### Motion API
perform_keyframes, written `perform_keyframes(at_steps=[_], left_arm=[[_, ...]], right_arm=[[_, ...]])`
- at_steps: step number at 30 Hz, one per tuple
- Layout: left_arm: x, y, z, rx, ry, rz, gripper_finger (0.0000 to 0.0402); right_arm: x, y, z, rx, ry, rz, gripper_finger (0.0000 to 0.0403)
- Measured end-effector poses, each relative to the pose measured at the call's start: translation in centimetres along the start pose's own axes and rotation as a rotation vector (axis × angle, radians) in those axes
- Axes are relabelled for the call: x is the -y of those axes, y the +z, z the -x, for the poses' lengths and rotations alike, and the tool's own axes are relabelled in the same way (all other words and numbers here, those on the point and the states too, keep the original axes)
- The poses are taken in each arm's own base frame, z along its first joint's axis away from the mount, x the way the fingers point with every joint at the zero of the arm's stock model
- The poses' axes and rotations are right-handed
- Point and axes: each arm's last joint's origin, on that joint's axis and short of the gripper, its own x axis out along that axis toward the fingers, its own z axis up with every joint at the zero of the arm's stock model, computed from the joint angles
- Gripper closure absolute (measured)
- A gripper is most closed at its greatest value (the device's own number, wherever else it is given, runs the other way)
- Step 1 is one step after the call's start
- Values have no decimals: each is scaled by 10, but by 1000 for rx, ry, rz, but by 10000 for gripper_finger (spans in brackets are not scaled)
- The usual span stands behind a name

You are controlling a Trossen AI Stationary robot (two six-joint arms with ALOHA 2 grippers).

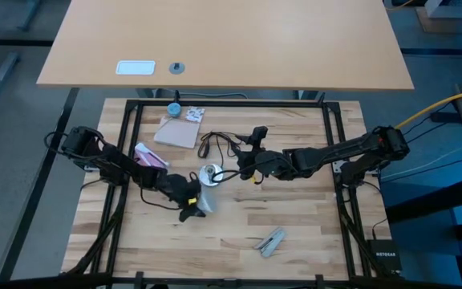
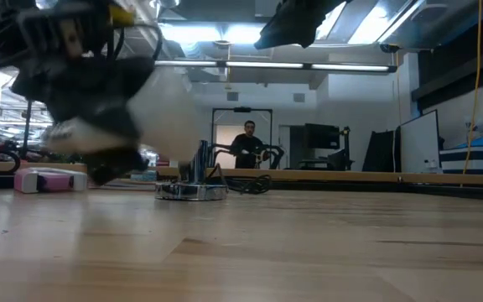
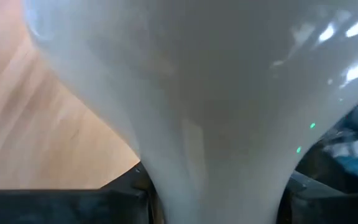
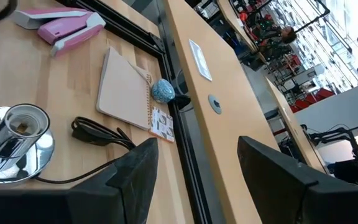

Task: Screw lightbulb
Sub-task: Insert the light bulb into the lamp

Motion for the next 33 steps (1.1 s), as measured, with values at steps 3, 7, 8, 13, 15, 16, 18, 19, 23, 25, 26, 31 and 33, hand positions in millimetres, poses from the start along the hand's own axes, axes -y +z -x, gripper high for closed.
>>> perform_keyframes(at_steps=[3, 7, 8, 13, 15, 16, 18, 19, 23, 25, 26, 31, 33], left_arm=[[-7, -7, 1, -72, 70, 18, 251], [-12, -12, 2, -123, 129, -4, 249], [-13, -13, 2, -132, 140, -26, 249], [-13, -13, 2, -136, 143, -152, 246], [-13, -12, 2, -130, 144, -193, 245], [-13, -12, 2, -127, 149, -214, 245], [-14, -12, 2, -115, 169, -240, 244], [-14, -12, 2, -106, 182, -242, 242], [-16, -11, 2, -75, 234, -259, 218], [-16, -10, 2, -66, 251, -279, 203], [-16, -10, 2, -63, 256, -285, 196], [-16, -10, 2, -67, 251, -329, 177], [-16, -10, 2, -69, 250, -339, 178]], right_arm=[[0, 0, 0, 0, 0, 0, 178], [0, 0, 0, 1, 0, -1, 178], [0, 0, 0, 1, 1, -1, 178], [0, 0, 0, 6, 10, -1, 178], [0, 0, 0, 11, 17, -1, 178], [0, 0, 0, 11, 18, 0, 178], [-1, 0, 0, 13, 21, 0, 178], [-1, 0, 0, 14, 24, 0, 178], [-1, 1, 0, 17, 32, 1, 178], [-1, 0, 0, 16, 33, 3, 178], [-1, 0, 0, 14, 34, 5, 178], [-1, 0, 0, 10, 37, 10, 178], [-2, -1, 0, 5, 41, 16, 178]])
